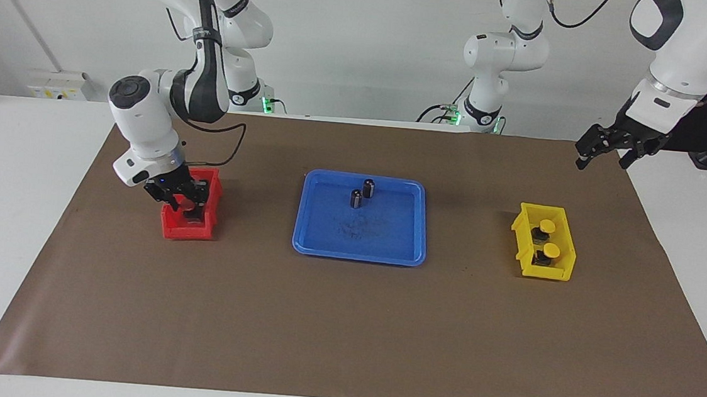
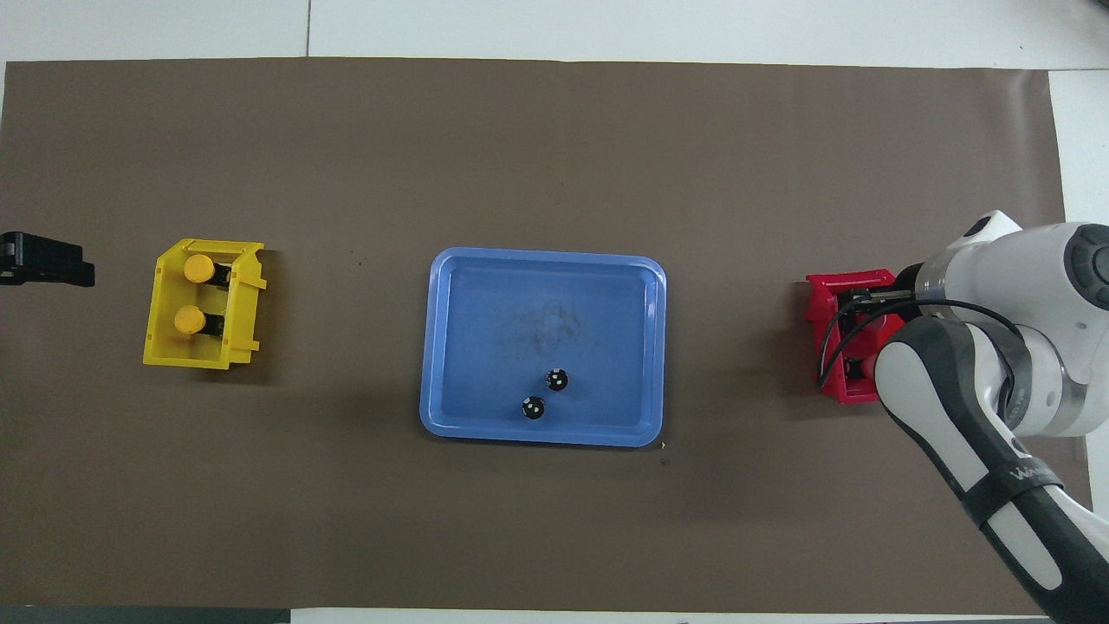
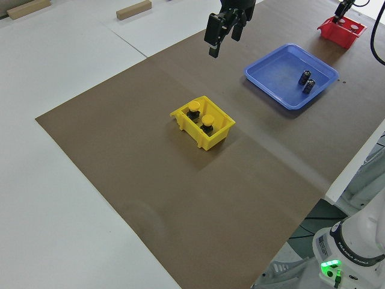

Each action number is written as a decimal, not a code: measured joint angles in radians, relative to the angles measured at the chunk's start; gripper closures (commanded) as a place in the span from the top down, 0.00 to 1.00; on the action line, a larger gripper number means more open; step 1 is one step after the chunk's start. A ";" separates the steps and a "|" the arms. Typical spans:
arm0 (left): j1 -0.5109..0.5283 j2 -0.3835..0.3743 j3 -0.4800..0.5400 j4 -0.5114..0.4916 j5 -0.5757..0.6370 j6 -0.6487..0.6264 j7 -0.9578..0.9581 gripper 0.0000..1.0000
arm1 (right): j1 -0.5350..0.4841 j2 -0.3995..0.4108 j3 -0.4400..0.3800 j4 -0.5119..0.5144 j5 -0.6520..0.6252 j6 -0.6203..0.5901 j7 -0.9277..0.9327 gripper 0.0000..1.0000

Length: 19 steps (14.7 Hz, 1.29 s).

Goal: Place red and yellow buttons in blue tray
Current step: 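Grasp the red button and carry it over the blue tray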

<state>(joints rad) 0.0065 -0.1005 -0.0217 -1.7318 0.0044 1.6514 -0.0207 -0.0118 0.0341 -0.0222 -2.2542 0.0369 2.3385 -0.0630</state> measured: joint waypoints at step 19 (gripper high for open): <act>0.000 0.000 0.000 0.000 0.000 0.000 0.000 1.00 | 0.035 0.051 0.004 0.457 0.004 -0.499 -0.016 0.17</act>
<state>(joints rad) 0.0065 -0.1005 -0.0217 -1.7318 0.0044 1.6514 -0.0207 0.0234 0.0850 -0.0179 -1.7974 0.0405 1.8397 -0.0790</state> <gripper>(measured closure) 0.000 0.586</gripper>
